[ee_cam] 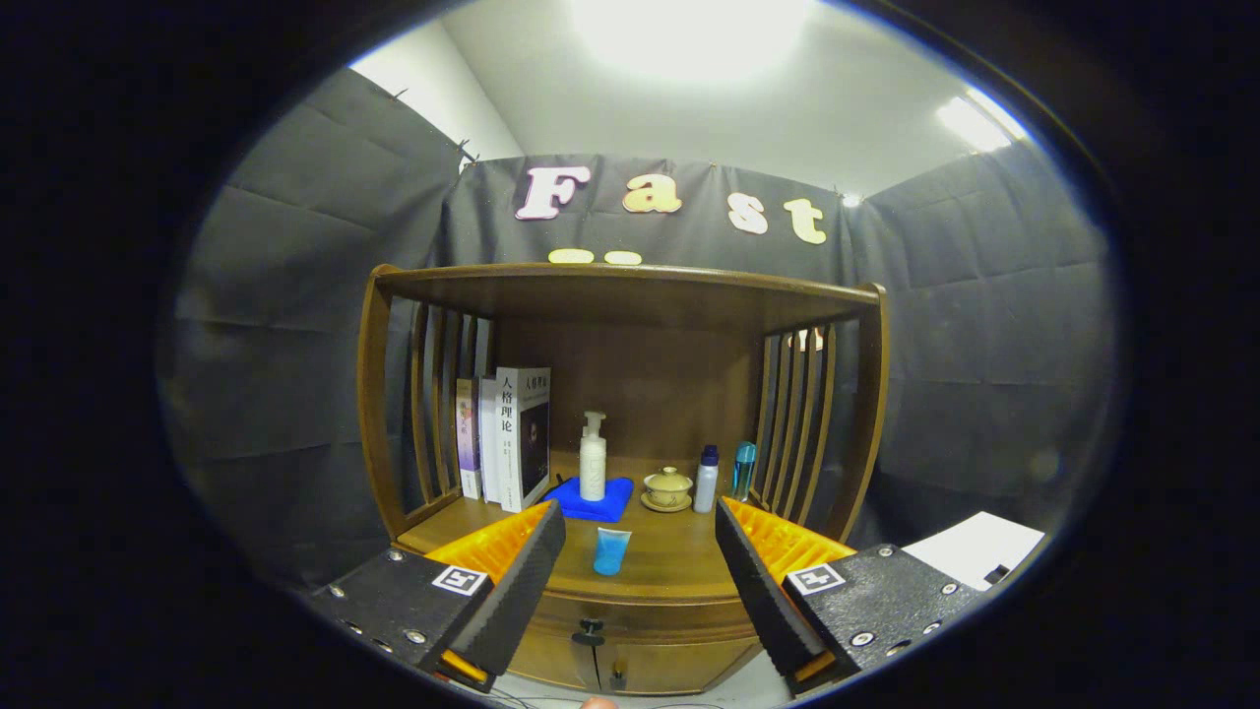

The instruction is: Pull open the drawer, take out the items inside it, and place them on the countertop above the cabinet.

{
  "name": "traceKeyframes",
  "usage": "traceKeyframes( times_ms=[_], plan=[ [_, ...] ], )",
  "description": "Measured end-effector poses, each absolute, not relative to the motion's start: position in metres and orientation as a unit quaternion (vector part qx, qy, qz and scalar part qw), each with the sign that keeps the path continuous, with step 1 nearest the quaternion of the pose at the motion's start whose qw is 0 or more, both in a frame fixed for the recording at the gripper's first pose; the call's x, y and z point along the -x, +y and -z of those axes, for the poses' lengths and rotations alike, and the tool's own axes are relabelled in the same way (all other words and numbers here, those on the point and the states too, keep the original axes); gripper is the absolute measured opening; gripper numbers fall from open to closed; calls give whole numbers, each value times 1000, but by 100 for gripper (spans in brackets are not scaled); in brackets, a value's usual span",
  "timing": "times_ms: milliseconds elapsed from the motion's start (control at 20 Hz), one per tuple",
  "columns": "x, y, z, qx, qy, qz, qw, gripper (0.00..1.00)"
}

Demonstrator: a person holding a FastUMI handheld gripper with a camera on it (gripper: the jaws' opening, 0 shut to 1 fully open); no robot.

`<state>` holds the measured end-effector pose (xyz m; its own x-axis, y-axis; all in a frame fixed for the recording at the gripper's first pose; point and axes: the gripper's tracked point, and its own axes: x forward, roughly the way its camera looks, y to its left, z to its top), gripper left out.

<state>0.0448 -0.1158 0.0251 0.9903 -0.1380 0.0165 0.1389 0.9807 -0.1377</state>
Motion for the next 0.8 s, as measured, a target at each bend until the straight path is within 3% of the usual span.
traceKeyframes(
  times_ms=[800],
  plan=[
    [-39,-76,-8,56,-7,44,997,95]
  ],
)
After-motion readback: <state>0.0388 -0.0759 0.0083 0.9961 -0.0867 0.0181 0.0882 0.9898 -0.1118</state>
